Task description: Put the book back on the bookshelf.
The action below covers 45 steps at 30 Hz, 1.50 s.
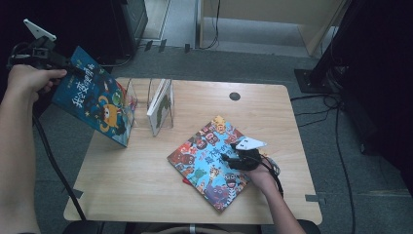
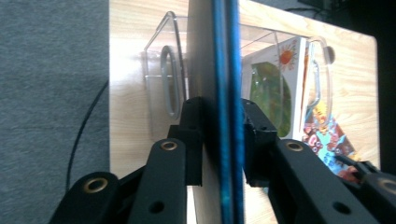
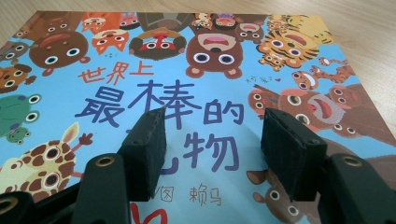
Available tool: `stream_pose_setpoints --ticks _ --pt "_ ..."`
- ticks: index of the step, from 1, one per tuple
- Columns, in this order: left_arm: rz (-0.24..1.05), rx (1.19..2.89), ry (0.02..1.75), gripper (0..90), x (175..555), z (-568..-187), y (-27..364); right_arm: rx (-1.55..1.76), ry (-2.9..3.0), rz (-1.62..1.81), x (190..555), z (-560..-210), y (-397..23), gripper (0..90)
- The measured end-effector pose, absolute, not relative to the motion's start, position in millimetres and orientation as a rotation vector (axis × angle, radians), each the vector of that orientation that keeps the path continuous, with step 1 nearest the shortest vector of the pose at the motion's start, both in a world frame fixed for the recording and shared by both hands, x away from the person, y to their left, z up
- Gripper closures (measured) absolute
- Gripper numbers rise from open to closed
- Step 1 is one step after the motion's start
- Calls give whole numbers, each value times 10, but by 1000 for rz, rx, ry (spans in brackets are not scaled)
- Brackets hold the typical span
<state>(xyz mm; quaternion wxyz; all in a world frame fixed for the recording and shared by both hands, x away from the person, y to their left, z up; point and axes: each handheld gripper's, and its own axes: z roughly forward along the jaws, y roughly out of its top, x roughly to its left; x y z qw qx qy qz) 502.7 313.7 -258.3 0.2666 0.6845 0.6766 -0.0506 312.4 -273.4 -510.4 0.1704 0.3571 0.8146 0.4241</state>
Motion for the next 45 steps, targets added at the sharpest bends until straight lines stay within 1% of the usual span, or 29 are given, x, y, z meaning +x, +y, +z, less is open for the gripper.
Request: stream_pose_setpoints --ticks 3,6,12,15,23,31,38,45 --pt "-123 1850 1835 687 5013 -2584 3153 1018 2313 1205 3123 -5104 -2732 408" --pt "-124 1857 1821 686 4996 -2584 3168 1019 2314 1203 3121 -5104 -2733 408" --pt "-116 1861 1804 647 4983 -2575 3176 1016 2314 1204 3123 -5104 -2734 408" --pt "-115 1855 1778 575 4971 -2562 3174 1020 2314 1204 3121 -5104 -2733 408" --pt "-102 1844 1769 507 4918 -2519 3215 1020 2315 1204 3122 -5104 -2734 408" --pt "-99 1837 1772 492 4800 -2424 3271 1025 2318 1200 3119 -5099 -2731 407" --pt "-122 1851 1766 485 4713 -2308 3269 1029 2318 1197 3118 -5095 -2727 407" --pt "-100 1836 1749 477 4600 -2134 3309 1030 2318 1196 3118 -5094 -2726 405"
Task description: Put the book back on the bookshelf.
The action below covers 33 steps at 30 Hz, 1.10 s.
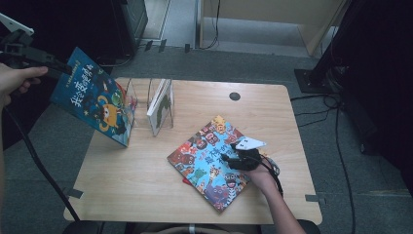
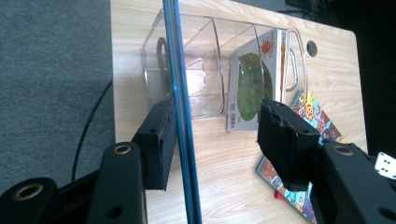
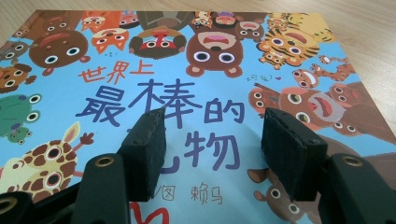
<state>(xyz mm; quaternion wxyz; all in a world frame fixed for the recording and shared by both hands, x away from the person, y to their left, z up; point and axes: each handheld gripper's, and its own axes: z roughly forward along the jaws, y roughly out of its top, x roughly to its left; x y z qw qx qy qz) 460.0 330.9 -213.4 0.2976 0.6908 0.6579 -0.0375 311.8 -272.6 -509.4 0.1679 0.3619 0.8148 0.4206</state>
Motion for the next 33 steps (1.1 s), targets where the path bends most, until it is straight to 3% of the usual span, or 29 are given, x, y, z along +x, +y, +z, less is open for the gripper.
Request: stream_pose_setpoints --ticks 13,33 --pt "-65 1860 1645 477 4349 -1977 3080 1055 2332 1216 3129 -5080 -2760 405" --pt "-61 1936 1525 461 3935 -2398 2482 1074 2360 1190 3192 -5017 -2742 427"
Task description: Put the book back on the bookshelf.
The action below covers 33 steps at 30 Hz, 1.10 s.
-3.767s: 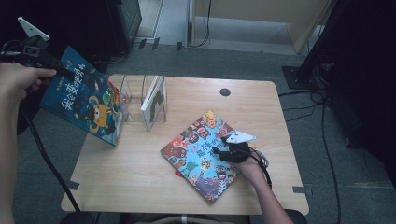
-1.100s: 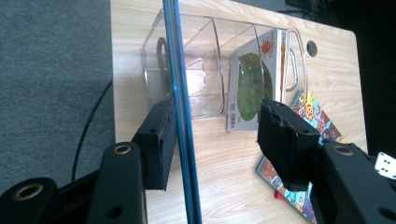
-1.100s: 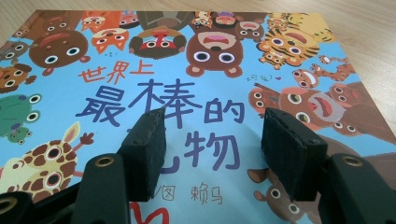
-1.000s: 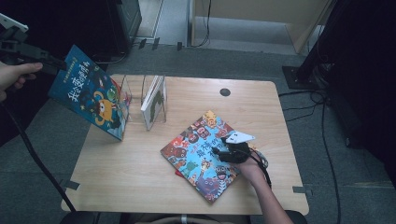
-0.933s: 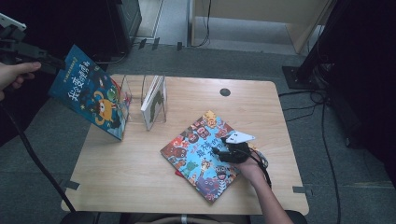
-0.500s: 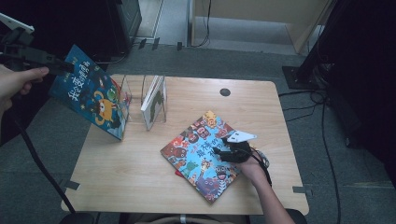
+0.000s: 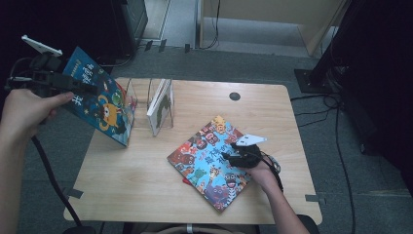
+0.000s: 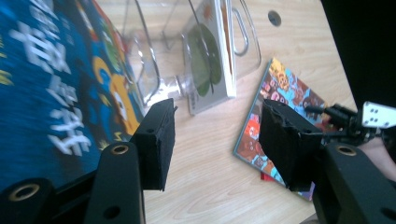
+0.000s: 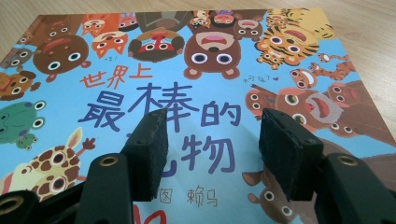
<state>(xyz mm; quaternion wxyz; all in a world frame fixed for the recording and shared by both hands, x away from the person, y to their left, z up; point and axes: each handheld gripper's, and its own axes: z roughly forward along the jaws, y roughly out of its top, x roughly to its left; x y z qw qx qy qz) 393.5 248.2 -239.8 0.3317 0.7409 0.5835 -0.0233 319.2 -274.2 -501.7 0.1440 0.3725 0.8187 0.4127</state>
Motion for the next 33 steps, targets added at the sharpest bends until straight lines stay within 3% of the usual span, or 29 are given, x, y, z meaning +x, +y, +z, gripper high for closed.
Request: stream_pose_setpoints --ticks 33 --pt "-97 2035 1318 454 3579 -3376 1700 1097 2379 1188 3189 -5008 -2739 436"
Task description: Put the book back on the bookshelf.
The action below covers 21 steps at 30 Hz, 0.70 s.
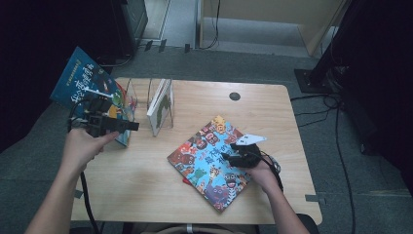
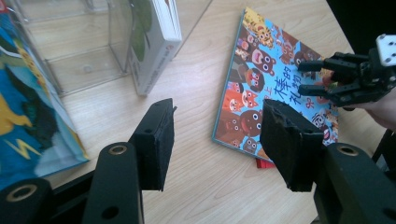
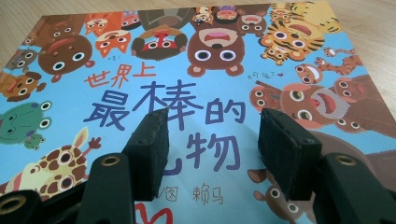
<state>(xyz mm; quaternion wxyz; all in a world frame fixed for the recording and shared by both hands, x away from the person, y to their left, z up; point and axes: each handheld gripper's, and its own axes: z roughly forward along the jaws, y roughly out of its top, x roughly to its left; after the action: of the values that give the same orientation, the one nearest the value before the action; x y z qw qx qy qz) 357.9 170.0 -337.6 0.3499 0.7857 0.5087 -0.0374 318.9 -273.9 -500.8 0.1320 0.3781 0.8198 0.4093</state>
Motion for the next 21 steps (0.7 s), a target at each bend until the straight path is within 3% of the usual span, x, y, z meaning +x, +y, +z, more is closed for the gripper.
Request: stream_pose_setpoints --ticks 21 --pt "-152 2100 1240 453 3491 -4043 1381 1074 2378 1182 3165 -5015 -2736 459"
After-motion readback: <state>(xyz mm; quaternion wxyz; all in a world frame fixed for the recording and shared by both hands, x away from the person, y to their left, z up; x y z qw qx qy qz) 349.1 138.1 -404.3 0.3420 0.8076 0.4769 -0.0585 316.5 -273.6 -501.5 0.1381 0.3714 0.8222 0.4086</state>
